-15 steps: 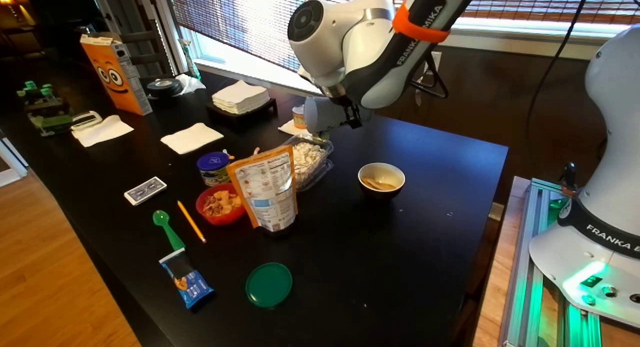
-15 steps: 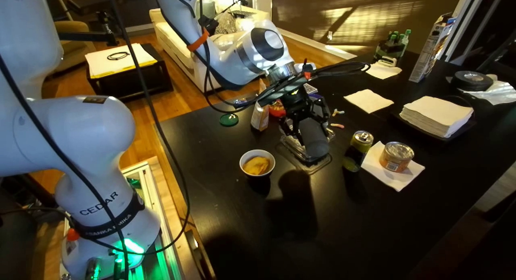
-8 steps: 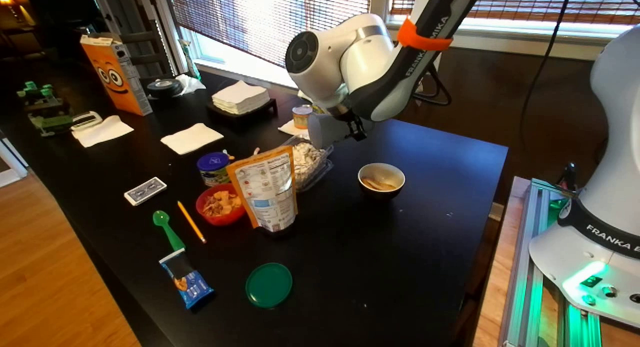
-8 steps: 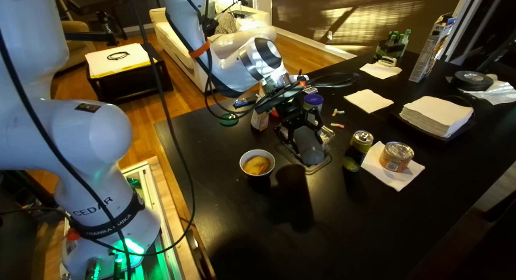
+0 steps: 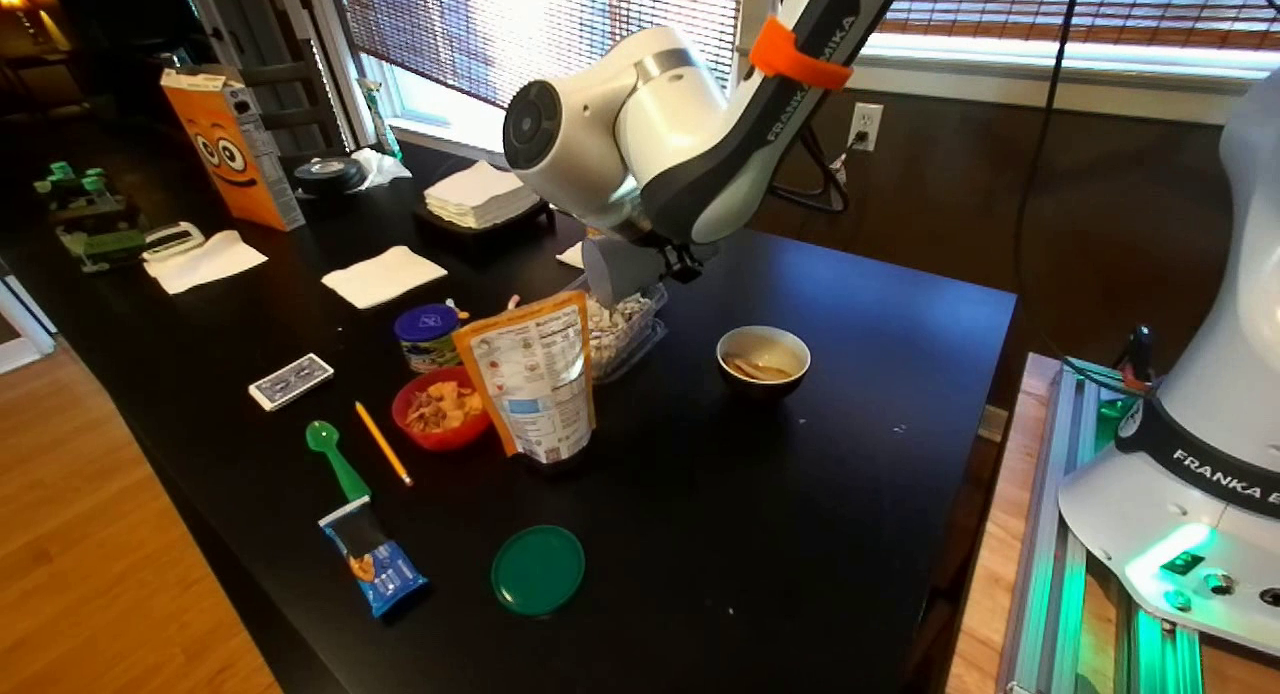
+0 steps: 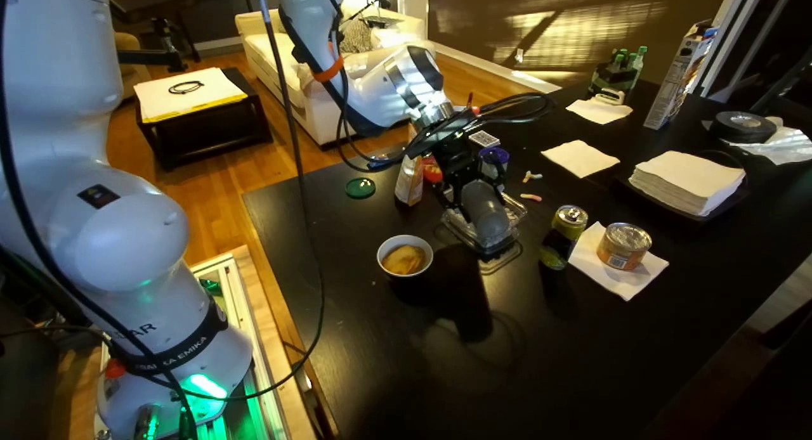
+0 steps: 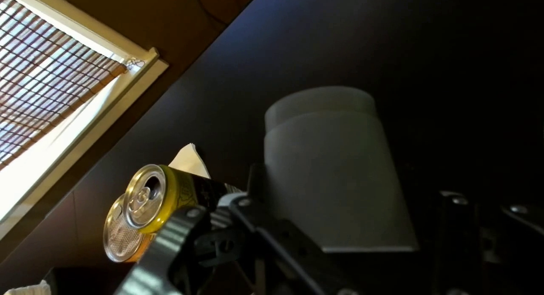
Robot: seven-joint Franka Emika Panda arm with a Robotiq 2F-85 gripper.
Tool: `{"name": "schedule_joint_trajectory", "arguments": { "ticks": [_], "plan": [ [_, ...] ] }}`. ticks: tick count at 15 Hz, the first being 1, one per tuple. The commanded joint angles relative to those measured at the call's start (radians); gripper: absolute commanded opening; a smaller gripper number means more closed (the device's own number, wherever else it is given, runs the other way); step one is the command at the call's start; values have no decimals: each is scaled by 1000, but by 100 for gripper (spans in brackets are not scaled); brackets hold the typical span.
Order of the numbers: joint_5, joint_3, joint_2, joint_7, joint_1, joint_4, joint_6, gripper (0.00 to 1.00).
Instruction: Use the grey cup to get some of the contents of the clear lunchbox
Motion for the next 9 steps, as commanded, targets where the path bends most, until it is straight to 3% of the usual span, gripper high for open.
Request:
{"name": "schedule_joint_trajectory", "arguments": {
  "ticks": [1, 5, 9],
  "plan": [
    [-80, 195, -3, 12, -200, 40, -56, 50],
    [-128, 301, 19, -2, -319, 64, -74, 50],
    [-136, 364, 41, -25, -363, 91, -125, 50]
  ]
}}
